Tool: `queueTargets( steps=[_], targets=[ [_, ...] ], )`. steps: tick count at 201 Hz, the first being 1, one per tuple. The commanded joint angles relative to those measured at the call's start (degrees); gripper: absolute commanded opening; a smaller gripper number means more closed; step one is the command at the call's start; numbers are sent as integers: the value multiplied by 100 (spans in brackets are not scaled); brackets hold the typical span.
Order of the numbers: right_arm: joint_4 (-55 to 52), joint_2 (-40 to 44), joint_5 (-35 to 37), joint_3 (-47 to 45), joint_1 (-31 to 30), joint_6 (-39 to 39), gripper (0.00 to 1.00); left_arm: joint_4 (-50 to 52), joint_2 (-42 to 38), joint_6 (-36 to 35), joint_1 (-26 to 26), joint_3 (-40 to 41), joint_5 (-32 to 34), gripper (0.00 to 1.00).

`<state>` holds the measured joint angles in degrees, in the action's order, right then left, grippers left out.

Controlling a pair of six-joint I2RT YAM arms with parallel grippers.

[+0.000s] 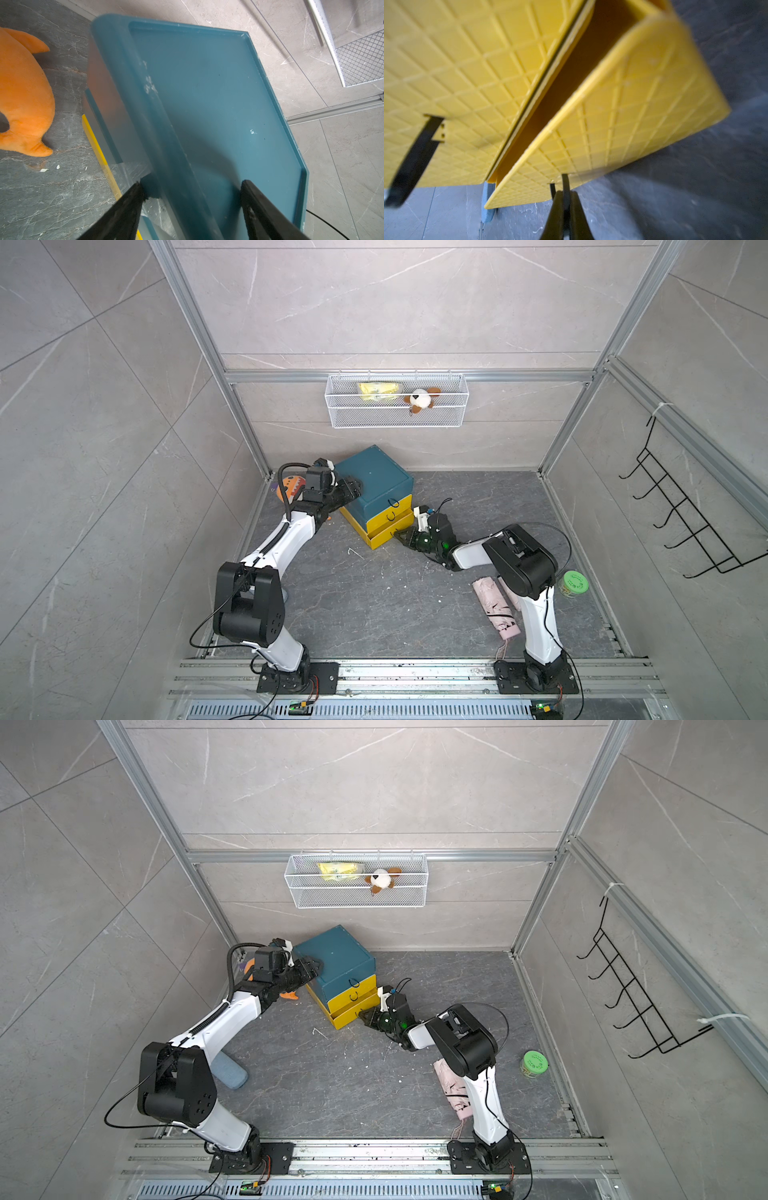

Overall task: Place the umbrella in the drawer by color
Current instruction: Open the drawer in the storage box.

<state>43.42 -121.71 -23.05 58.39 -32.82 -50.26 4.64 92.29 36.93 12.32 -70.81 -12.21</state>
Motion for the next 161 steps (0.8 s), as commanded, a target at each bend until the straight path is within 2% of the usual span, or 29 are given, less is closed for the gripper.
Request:
queueTargets(
  steps=[1, 79, 161],
  targets=[
    [105, 443, 46, -406, -32, 269, 5, 995, 254, -238, 47, 322, 31, 76],
    [176, 1509, 116, -1858, -32, 484, 5, 995, 210, -239, 53, 348, 40, 76],
    [-26, 2165, 213, -2542, -50, 675, 5, 986, 208, -242, 52, 355, 41, 76]
  ],
)
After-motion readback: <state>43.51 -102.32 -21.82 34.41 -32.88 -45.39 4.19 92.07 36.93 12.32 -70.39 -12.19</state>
